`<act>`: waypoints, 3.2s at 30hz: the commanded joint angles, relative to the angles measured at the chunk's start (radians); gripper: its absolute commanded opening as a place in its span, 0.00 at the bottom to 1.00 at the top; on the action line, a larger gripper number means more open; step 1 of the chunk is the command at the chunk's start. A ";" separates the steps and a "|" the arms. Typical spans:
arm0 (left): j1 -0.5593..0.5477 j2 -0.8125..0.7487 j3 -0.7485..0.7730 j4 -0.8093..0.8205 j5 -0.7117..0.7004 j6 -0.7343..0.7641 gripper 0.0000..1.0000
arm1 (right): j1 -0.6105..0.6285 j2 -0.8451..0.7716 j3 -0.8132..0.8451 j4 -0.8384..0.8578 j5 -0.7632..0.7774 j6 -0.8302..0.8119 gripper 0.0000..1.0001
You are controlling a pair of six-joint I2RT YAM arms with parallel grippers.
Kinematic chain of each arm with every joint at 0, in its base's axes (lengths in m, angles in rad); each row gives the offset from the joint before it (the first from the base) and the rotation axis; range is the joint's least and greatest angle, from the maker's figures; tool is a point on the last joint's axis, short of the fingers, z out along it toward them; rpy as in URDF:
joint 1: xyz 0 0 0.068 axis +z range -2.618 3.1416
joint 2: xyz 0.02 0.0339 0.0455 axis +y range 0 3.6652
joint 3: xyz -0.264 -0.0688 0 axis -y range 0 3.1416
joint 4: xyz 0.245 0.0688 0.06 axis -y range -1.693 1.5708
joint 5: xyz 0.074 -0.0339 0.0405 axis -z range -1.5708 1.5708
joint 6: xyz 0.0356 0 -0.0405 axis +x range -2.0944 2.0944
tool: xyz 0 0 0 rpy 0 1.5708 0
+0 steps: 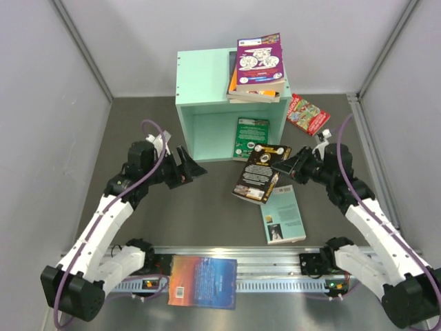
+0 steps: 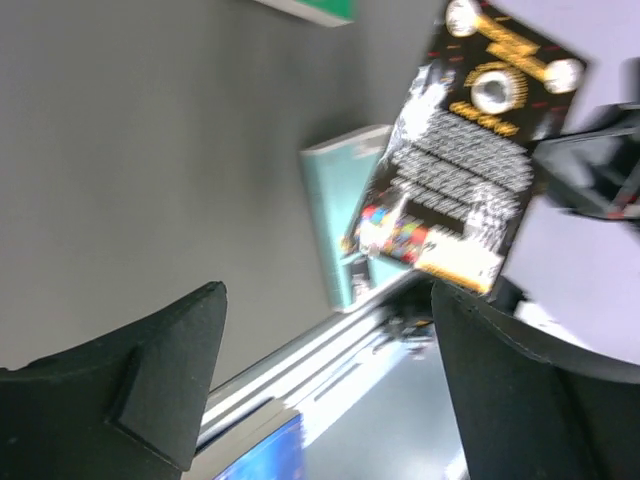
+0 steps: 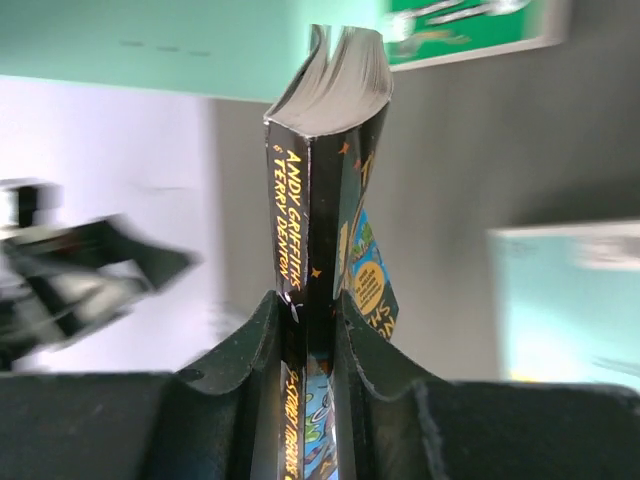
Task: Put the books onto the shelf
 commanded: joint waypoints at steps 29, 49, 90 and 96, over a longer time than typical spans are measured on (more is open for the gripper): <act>-0.045 -0.028 -0.169 0.533 0.015 -0.300 0.98 | 0.225 -0.017 -0.469 1.345 0.010 0.817 0.00; -0.039 -0.017 -0.158 0.655 0.118 -0.358 0.98 | 0.257 0.120 -0.372 1.242 -0.069 0.716 0.00; -0.254 0.326 -0.065 0.655 -0.216 -0.305 0.00 | -0.181 -0.259 -0.650 0.920 -0.339 0.721 0.98; -0.254 0.455 0.027 0.815 -0.245 -0.308 0.00 | -0.290 -0.394 -0.656 0.801 -0.477 0.705 0.97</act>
